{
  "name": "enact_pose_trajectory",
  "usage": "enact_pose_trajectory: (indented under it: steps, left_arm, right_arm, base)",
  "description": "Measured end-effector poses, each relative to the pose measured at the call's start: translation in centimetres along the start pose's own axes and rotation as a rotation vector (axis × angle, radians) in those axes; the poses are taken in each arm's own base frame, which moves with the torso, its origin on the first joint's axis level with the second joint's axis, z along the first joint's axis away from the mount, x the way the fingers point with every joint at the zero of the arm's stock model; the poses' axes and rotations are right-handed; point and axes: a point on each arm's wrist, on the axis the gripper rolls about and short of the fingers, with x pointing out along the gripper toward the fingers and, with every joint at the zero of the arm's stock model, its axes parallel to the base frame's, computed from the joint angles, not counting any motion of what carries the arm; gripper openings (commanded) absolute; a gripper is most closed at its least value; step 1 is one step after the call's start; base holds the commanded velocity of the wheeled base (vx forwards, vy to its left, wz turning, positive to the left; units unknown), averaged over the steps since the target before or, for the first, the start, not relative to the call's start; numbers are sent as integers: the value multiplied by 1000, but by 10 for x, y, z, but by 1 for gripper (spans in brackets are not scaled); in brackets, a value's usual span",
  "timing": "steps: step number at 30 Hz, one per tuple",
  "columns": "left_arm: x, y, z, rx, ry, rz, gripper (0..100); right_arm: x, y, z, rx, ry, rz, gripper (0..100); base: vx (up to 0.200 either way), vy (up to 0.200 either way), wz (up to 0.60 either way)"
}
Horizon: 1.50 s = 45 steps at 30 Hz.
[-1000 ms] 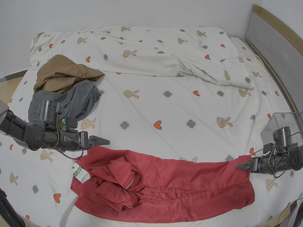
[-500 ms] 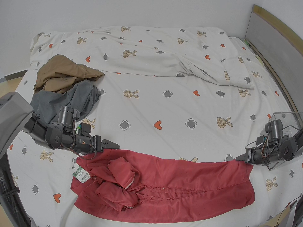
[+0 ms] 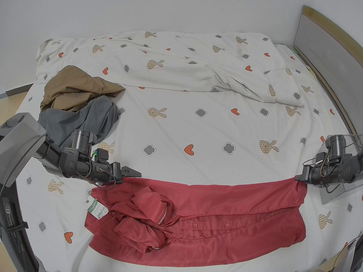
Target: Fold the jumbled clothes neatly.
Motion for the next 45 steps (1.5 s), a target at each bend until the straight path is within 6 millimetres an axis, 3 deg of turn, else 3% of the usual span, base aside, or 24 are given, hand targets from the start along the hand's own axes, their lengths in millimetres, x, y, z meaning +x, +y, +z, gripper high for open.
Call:
enact_pose_trajectory:
  steps: [4, 14, 15, 23, 31, 39, 45]
  left_arm:
    - [1, 1, 0, -15, 0, 2, 100]
    - [-1, 0, -1, -17, 0, 4, 100]
    - [-2, 0, -1, -16, -1, 4, 100]
    - [-10, -6, 0, -8, -13, 1, 100]
    - [-28, -20, 2, 8, -47, -9, 100]
    - [-62, -50, -4, 1, -80, -36, 100]
    - [-76, -68, -20, 19, -51, -48, 100]
  right_arm:
    - [-3, -2, 2, 2, -10, -4, 0]
    - [-1, -7, -20, -26, 64, -17, 0]
    - [-1, -7, -21, -29, 67, -18, 100]
    - [-8, -17, -20, -7, 50, -41, 100]
    - [-43, -16, -27, 7, -3, 12, 100]
    - [-80, 24, -58, -82, 34, 242, 100]
    - [-83, 62, -79, -224, 124, 352, 100]
  base:
    - [0, 0, 0]
    - [0, 0, 0]
    - [0, 0, 0]
    - [0, 0, 0]
    - [0, 0, 0]
    - [0, 0, 0]
    - [0, 0, 0]
